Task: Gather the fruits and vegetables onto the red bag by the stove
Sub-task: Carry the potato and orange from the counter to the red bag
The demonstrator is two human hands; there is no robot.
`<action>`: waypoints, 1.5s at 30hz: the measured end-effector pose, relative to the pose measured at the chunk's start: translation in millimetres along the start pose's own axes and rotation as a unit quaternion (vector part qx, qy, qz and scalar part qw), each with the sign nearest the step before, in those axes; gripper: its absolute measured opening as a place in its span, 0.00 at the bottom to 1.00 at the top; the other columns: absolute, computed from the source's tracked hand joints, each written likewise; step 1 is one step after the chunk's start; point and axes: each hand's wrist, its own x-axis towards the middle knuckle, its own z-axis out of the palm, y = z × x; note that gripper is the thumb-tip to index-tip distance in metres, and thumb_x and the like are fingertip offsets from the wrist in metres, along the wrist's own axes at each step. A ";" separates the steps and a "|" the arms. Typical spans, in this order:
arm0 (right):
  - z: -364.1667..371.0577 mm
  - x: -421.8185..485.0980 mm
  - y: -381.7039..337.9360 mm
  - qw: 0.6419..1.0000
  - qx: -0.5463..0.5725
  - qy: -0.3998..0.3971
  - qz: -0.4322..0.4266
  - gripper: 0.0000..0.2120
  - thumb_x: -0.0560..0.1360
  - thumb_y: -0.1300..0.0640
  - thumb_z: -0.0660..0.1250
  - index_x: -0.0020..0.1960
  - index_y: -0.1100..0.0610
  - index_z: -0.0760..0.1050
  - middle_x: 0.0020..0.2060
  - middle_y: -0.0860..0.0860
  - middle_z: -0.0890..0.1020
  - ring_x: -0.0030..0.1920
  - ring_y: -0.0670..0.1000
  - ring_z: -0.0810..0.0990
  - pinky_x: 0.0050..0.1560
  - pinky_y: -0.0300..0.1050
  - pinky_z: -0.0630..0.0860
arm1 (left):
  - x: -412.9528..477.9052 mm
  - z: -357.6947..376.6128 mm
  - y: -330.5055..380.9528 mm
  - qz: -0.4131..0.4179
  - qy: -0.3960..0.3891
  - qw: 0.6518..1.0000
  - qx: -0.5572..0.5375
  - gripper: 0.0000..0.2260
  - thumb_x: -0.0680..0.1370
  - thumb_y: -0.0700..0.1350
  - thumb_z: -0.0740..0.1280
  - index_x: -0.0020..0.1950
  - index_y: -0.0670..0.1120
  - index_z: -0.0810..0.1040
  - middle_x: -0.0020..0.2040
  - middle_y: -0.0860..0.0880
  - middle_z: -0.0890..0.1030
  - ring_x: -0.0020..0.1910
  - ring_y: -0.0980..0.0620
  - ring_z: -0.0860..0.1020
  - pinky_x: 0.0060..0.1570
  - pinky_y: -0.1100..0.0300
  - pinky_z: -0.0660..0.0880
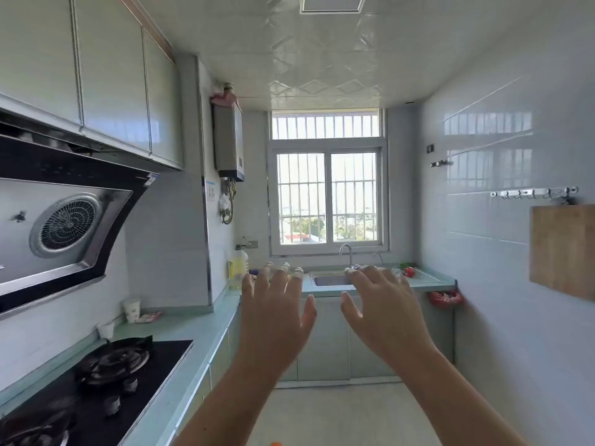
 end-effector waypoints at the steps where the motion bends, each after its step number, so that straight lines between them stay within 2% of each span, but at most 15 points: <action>1: 2.5 0.4 -0.4 1.000 0.001 0.008 -0.004 0.14 0.66 0.56 0.72 0.51 0.58 0.78 0.44 0.53 0.83 0.44 0.58 0.81 0.49 0.59 0.76 | -1.0 1.1 -2.5 0.002 0.005 1.000 -0.004 0.20 0.72 0.52 0.55 0.53 0.42 0.79 0.51 0.42 0.81 0.53 0.39 0.78 0.54 0.39 0.71; 5: 8.8 -1.4 -9.2 1.000 -0.010 0.023 -0.014 0.15 0.67 0.52 0.64 0.50 0.58 0.79 0.43 0.53 0.83 0.43 0.58 0.81 0.49 0.60 0.77 | -12.2 10.0 -15.6 -0.007 0.017 1.000 -0.018 0.21 0.72 0.52 0.55 0.55 0.42 0.79 0.52 0.43 0.81 0.53 0.40 0.78 0.53 0.39 0.71; 8: 16.1 -4.4 -20.3 0.999 -0.014 0.040 -0.020 0.16 0.66 0.52 0.64 0.49 0.58 0.79 0.42 0.52 0.83 0.42 0.57 0.81 0.46 0.58 0.77 | -24.2 17.5 -31.6 -0.027 0.009 0.999 -0.027 0.21 0.73 0.52 0.55 0.55 0.41 0.79 0.52 0.42 0.81 0.53 0.39 0.78 0.53 0.38 0.71; 13: 38.8 -8.7 -42.6 0.999 -0.004 0.020 -0.035 0.19 0.70 0.49 0.56 0.51 0.58 0.78 0.45 0.53 0.83 0.46 0.55 0.81 0.48 0.56 0.77 | -40.5 28.1 -59.8 -0.040 -0.013 0.999 -0.033 0.22 0.73 0.53 0.54 0.56 0.41 0.78 0.54 0.41 0.81 0.55 0.39 0.77 0.53 0.37 0.71; 18: 67.3 -16.7 -66.1 1.000 0.012 -0.010 -0.022 0.18 0.71 0.50 0.58 0.53 0.58 0.78 0.47 0.53 0.83 0.47 0.56 0.81 0.52 0.58 0.76 | -54.1 39.3 -90.3 -0.041 -0.025 0.998 -0.045 0.21 0.74 0.53 0.54 0.57 0.42 0.78 0.55 0.41 0.80 0.56 0.39 0.77 0.54 0.36 0.70; 25: 110.3 -33.7 -72.7 0.999 0.023 -0.040 -0.003 0.20 0.70 0.49 0.55 0.53 0.57 0.78 0.49 0.53 0.82 0.50 0.56 0.80 0.53 0.59 0.75 | -74.1 75.6 -107.6 -0.044 -0.028 0.996 -0.074 0.21 0.74 0.52 0.55 0.57 0.41 0.78 0.55 0.42 0.81 0.56 0.40 0.77 0.55 0.36 0.68; 33: 174.5 -36.1 -29.3 0.996 0.026 -0.081 0.024 0.20 0.70 0.49 0.55 0.53 0.57 0.78 0.50 0.54 0.82 0.51 0.57 0.80 0.53 0.60 0.75 | -69.0 152.3 -84.8 -0.039 -0.082 0.991 -0.098 0.21 0.73 0.52 0.56 0.57 0.42 0.78 0.55 0.43 0.81 0.56 0.40 0.77 0.55 0.37 0.70; 39: 225.8 -9.0 54.2 0.994 0.008 -0.095 0.050 0.20 0.70 0.49 0.55 0.52 0.58 0.78 0.50 0.55 0.82 0.51 0.58 0.80 0.53 0.62 0.73 | -22.1 228.2 -59.2 -0.024 -0.101 0.991 -0.090 0.21 0.73 0.52 0.56 0.57 0.41 0.78 0.55 0.42 0.81 0.56 0.40 0.77 0.55 0.36 0.69; 45: 267.6 29.9 122.5 0.996 0.001 -0.084 0.042 0.20 0.70 0.49 0.55 0.52 0.58 0.78 0.50 0.55 0.83 0.51 0.58 0.80 0.52 0.62 0.74 | 31.1 297.6 -26.7 -0.029 -0.092 0.991 -0.096 0.21 0.73 0.52 0.56 0.57 0.42 0.78 0.55 0.43 0.81 0.57 0.40 0.77 0.56 0.36 0.68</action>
